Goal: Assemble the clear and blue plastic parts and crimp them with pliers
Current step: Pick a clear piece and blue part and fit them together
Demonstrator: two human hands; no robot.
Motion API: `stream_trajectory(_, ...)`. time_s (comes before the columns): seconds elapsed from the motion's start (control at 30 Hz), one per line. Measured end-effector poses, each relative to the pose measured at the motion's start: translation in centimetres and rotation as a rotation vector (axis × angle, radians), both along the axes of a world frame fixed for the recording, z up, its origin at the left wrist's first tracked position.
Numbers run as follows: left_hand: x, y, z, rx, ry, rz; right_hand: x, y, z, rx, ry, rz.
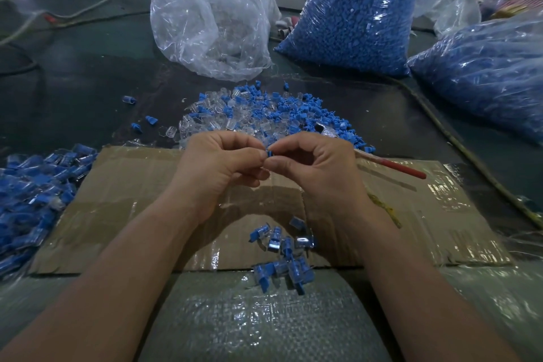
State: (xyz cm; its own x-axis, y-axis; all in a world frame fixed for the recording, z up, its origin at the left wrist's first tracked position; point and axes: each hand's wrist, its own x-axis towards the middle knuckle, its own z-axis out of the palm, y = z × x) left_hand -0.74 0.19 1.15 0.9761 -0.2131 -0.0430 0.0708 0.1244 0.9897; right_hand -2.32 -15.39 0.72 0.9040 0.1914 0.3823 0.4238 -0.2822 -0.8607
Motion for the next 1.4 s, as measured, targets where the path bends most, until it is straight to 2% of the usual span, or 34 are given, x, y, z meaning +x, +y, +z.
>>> stream_trajectory(0.67,0.19,0.11,-0.11,-0.071,0.108,-0.093,0.48,-0.42,-0.40,-0.225,-0.323,-0.110)
stream_trajectory(1.17,0.01,0.04,0.10,-0.042,0.114,-0.092,0.48,-0.49,-0.21,-0.303,-0.351,-0.090)
stream_trajectory(1.4,0.01,-0.06,-0.02,-0.062,0.126,-0.071,0.14,-0.51,0.49,-0.393,-0.225,-0.095)
